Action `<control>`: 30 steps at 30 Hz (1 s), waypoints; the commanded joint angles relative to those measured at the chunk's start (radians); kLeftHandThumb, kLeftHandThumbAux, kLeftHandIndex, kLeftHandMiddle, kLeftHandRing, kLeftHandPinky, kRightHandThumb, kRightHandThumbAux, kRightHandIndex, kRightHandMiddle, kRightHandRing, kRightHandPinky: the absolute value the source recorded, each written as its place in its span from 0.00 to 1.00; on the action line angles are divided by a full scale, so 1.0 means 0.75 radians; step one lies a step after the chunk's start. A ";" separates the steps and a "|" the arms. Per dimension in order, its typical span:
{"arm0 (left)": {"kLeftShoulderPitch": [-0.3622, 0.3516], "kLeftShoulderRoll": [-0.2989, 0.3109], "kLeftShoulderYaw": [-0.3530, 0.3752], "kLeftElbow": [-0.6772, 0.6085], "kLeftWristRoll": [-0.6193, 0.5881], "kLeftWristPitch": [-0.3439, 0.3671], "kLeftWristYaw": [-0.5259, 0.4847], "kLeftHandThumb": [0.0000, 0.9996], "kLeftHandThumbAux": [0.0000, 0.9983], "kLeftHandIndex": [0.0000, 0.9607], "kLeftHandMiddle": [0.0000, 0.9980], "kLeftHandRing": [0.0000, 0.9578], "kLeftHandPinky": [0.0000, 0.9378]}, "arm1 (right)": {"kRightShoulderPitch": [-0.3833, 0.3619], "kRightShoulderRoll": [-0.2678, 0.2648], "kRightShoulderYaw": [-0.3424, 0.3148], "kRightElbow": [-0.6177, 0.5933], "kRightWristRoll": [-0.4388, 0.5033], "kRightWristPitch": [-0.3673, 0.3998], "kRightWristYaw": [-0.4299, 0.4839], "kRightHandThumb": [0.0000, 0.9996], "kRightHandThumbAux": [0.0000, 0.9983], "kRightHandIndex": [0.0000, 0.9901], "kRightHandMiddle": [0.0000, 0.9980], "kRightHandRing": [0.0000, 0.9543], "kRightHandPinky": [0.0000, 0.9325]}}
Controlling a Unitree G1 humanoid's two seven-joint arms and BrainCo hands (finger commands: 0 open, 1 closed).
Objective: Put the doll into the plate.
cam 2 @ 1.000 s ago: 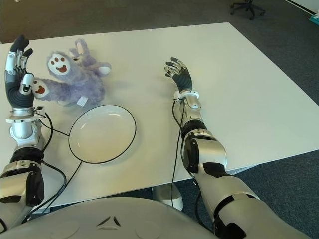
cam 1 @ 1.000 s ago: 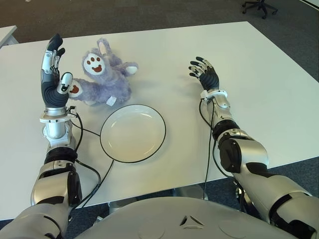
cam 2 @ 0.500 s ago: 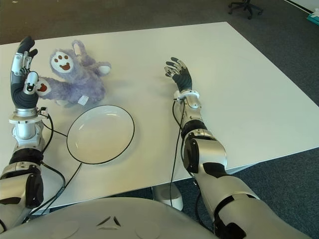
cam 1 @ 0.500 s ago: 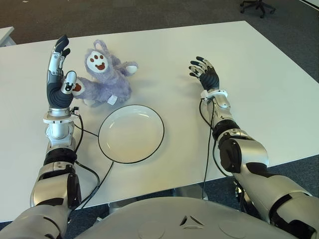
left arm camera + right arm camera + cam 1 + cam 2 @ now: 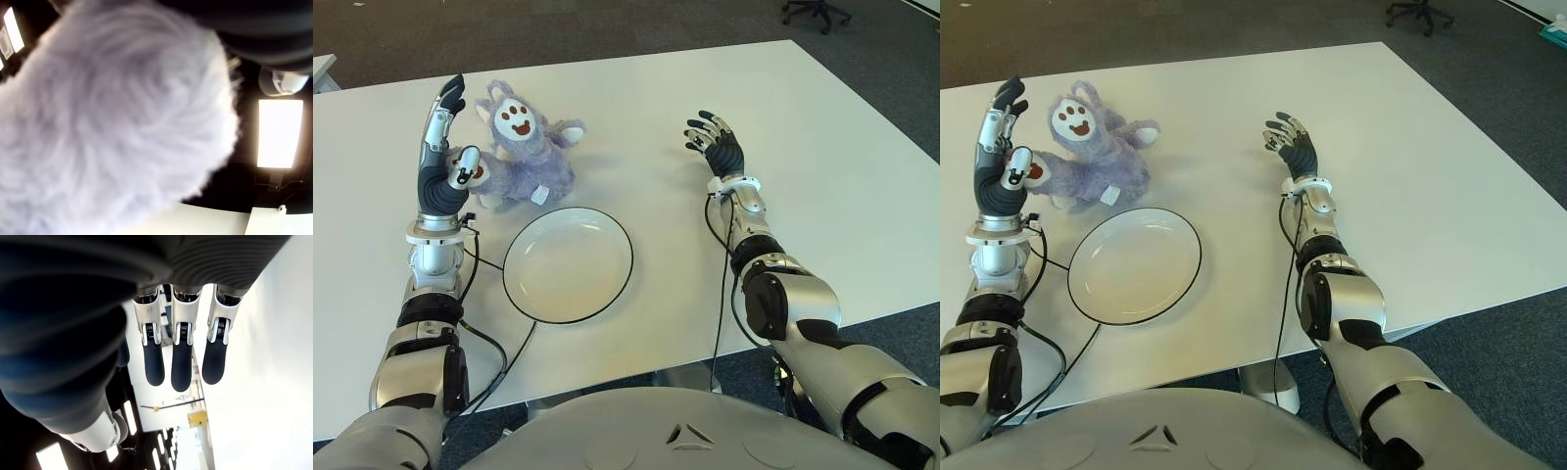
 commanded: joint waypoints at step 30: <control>0.525 -0.141 -0.228 0.305 0.294 0.095 0.270 0.36 0.17 0.00 0.03 0.01 0.04 | 0.024 0.009 -0.006 0.022 0.016 0.062 -0.012 0.45 0.81 0.16 0.27 0.30 0.33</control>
